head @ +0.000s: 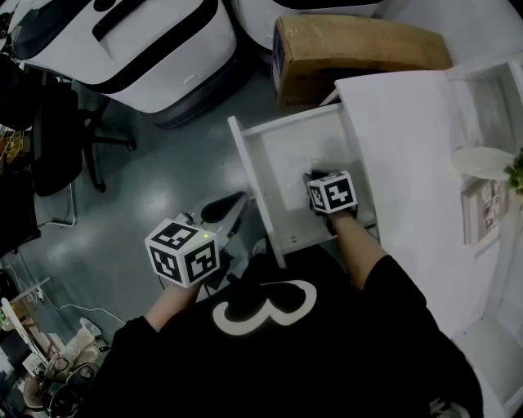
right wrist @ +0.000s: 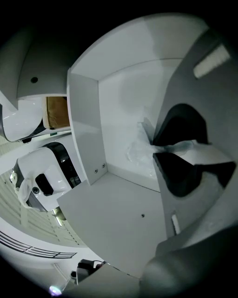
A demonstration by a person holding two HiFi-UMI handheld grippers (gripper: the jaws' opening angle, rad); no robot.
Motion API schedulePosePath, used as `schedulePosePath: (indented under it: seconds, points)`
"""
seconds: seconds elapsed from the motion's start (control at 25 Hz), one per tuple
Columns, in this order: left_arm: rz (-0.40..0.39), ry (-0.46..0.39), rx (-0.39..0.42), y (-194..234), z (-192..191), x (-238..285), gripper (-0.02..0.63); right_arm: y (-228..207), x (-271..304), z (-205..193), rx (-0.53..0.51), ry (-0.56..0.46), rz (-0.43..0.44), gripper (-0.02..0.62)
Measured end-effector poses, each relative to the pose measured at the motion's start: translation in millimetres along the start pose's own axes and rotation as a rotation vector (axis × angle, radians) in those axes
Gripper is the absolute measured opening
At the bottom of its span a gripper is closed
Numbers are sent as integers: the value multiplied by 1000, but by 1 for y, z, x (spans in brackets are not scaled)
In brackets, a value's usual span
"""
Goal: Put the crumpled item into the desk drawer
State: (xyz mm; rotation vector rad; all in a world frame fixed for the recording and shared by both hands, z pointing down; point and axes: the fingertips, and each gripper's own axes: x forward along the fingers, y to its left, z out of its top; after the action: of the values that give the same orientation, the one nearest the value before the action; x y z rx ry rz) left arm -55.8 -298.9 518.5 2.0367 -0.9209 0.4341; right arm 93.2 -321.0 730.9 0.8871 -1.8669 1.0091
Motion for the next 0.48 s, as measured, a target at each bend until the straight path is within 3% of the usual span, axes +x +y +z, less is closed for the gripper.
schedulePosePath:
  seconds: [0.2,0.48]
  points:
    - [1,4,2,-2,-1,0,11,-3,2,-3,24,-3,7,95]
    - [0,-13,11,-9,-1,-5,11,10,-9,1,34,-33,64,215]
